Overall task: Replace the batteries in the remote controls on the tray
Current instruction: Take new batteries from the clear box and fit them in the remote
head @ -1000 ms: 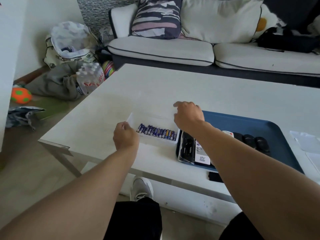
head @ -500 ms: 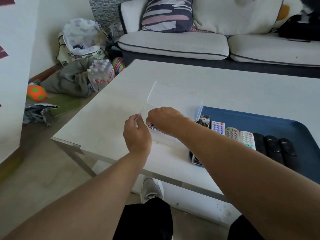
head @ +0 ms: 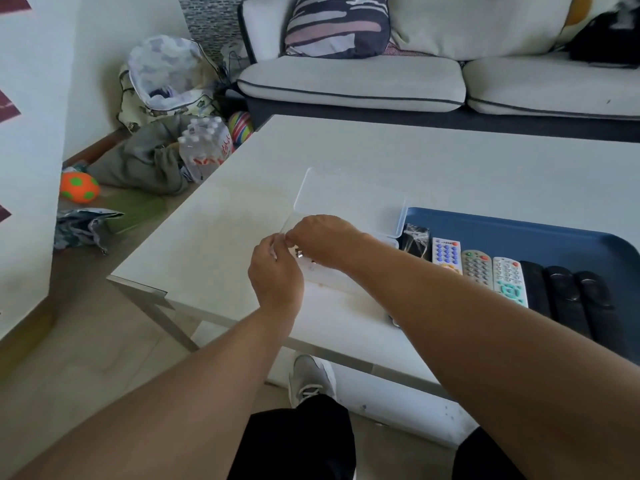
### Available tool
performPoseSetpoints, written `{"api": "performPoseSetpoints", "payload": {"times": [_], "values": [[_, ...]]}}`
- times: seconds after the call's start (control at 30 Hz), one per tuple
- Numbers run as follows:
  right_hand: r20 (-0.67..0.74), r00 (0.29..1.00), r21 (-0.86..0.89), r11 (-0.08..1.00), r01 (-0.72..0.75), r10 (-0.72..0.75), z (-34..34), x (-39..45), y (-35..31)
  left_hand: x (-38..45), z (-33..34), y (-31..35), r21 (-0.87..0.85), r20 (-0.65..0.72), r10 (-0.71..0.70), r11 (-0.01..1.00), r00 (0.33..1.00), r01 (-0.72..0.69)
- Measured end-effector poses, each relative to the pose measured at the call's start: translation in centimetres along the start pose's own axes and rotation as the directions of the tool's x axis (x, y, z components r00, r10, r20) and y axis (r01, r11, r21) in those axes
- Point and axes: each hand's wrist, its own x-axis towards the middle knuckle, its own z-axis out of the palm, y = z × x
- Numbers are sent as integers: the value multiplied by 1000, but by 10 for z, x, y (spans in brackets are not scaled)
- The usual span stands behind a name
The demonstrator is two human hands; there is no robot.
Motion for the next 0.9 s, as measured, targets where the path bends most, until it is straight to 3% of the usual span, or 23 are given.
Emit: {"api": "performPoseSetpoints", "payload": {"times": [0.17, 0.2, 0.27, 0.3, 0.33, 0.4, 0.43, 0.47, 0.5, 0.53, 0.6, 0.63, 0.67, 0.7, 0.77, 0.83, 0.9], "values": [[-63, 998, -35, 999, 19, -21, -1, 1, 5, 6, 0, -1, 47, 35, -94, 995, 995, 92], [-101, 995, 23, 1000, 18, -15, -5, -2, 9, 9, -1, -3, 71, 42, -110, 992, 993, 106], [-167, 980, 328, 943, -52, 112, -16, -14, 21, 10, -1, -4, 125, 58, -126, 985, 990, 118], [-168, 961, 535, 839, -96, 217, -21, -22, 27, 11, -1, -4, 145, 66, -128, 982, 990, 117], [-127, 940, 738, 663, -123, 316, -26, -31, 33, 13, -2, -4, 152, 75, -127, 982, 989, 114], [33, 915, 990, 111, -85, 403, -31, -57, 45, 12, -2, -2, 134, 75, -125, 984, 989, 114], [129, 914, 979, -195, -56, 384, -31, -71, 52, 12, -2, 0, 122, 54, -118, 986, 992, 111], [214, 914, 902, -428, -50, 344, -30, -85, 60, 12, -2, 1, 112, 20, -111, 988, 994, 108], [280, 906, 826, -561, -59, 317, -29, -102, 68, 11, -1, 5, 111, -19, -101, 988, 995, 102], [335, 892, 778, -622, -81, 303, -27, -116, 74, 9, 0, 9, 121, -55, -82, 989, 995, 88], [427, 837, 793, -587, -164, 344, -24, -142, 82, 3, 3, 20, 125, -93, 14, 992, 996, -2], [459, 801, 835, -496, -241, 384, -21, -152, 84, -1, 5, 26, 112, -92, 83, 991, 992, -73], [473, 772, 874, -338, -349, 424, -20, -161, 82, -7, 9, 32, 96, -88, 158, 984, 984, -149], [466, 755, 874, -107, -474, 462, -18, -169, 79, -13, 13, 37, 79, -83, 227, 972, 970, -220], [412, 773, 713, 357, -603, 483, -16, -182, 64, -29, 20, 51, 17, -52, 327, 945, 944, -326], [386, 813, 551, 598, -582, 436, -10, -186, 42, -42, 23, 62, -32, 17, 341, 940, 940, -340], [332, 821, 378, 732, -566, 464, -5, -191, 21, -53, 27, 71, -58, 98, 283, 959, 954, -278]]}}
